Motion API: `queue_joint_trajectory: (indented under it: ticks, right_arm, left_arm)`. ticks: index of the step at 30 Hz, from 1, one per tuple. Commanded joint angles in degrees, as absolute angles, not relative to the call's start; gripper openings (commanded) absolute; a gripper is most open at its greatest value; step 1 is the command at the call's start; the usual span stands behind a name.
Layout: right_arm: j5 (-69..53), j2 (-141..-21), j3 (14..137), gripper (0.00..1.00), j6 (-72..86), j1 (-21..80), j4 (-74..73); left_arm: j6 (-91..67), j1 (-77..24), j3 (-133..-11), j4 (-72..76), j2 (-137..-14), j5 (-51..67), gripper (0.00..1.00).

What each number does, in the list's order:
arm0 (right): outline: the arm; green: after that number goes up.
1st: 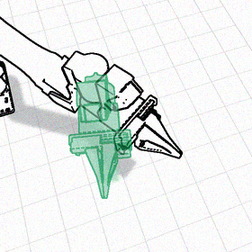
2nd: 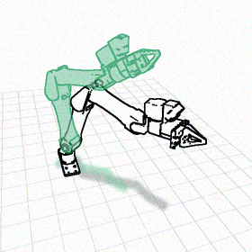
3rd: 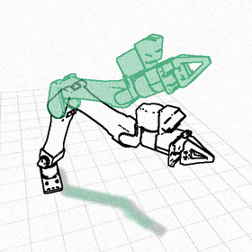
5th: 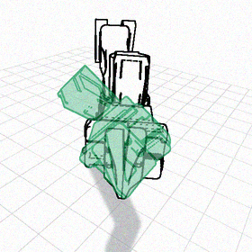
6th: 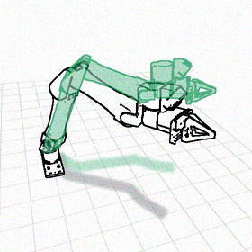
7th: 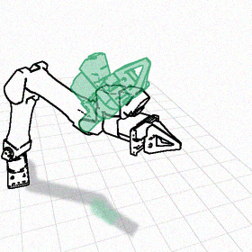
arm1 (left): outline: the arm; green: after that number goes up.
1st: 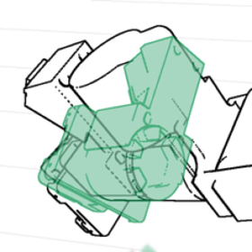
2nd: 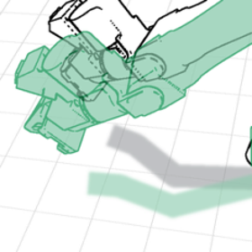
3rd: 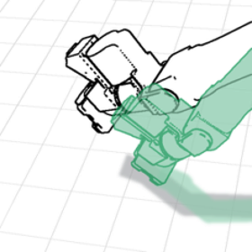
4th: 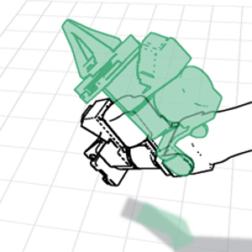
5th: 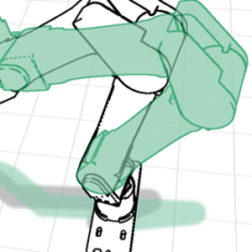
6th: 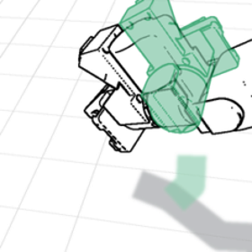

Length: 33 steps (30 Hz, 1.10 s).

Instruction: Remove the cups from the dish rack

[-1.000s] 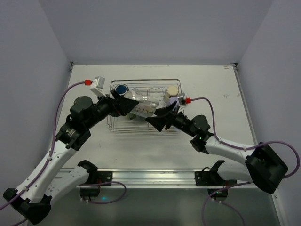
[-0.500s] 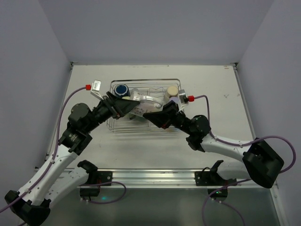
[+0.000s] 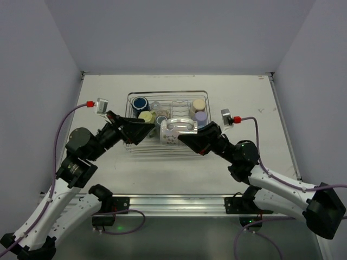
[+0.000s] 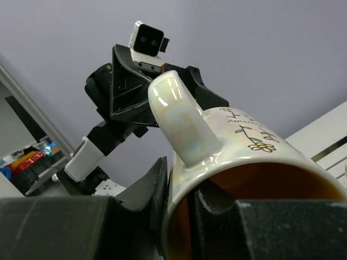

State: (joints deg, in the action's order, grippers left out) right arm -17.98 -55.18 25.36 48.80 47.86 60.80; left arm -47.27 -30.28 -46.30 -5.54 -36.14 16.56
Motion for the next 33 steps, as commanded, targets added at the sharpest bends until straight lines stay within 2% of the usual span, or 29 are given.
queue_joint_trajectory:
  ticks: [1,3,5,7,8,9,12,15,20,28,33]
  right_arm:
    - [-14.6,-50.6,28.7,0.0,47.9,47.4,62.6]
    - [-14.1,-49.2,30.8,0.0,47.4,46.5,58.7]
    - [-12.6,-46.0,35.3,0.0,43.5,44.8,45.8]
    - [-8.2,-44.4,40.4,0.0,37.2,43.2,26.5]
    - [-6.5,-44.6,46.7,0.0,35.1,39.8,18.6]
    - [-5.2,-45.3,49.4,0.0,32.0,37.3,6.0]
    - [-1.2,-50.2,59.4,0.0,25.3,27.0,-13.0]
    - [7.2,-58.2,66.5,0.0,19.9,20.6,-22.5]
    - [5.7,-73.3,73.7,0.0,17.1,11.4,-25.8]
    - [8.4,-101.3,91.8,0.0,11.9,8.6,-31.6]
    - [6.6,-109.9,97.6,0.0,11.5,8.1,-31.9]
  left_arm:
    - [-40.4,-30.1,-48.1,-2.0,-35.1,17.0,1.0]
    - [-38.5,-30.1,-49.0,-3.8,-35.5,17.1,1.0]
    - [-33.9,-30.1,-51.1,-7.0,-35.7,15.3,1.0]
    - [-28.9,-30.1,-52.0,-13.2,-35.3,12.8,1.0]
    - [-27.4,-30.0,-52.8,-15.5,-35.3,10.0,1.0]
    - [-25.6,-30.1,-53.0,-19.9,-35.2,8.8,1.0]
    - [-20.0,-30.1,-51.5,-25.4,-34.5,4.6,1.0]
    - [-17.3,-30.0,-48.3,-26.9,-33.5,0.4,1.0]
    - [-16.3,-30.1,-43.2,-25.0,-32.7,-1.1,1.0]
    - [-15.1,-30.0,-39.1,-22.2,-31.6,-1.3,1.0]
    - [-14.8,-30.1,-39.0,-22.0,-33.4,-0.3,1.0]
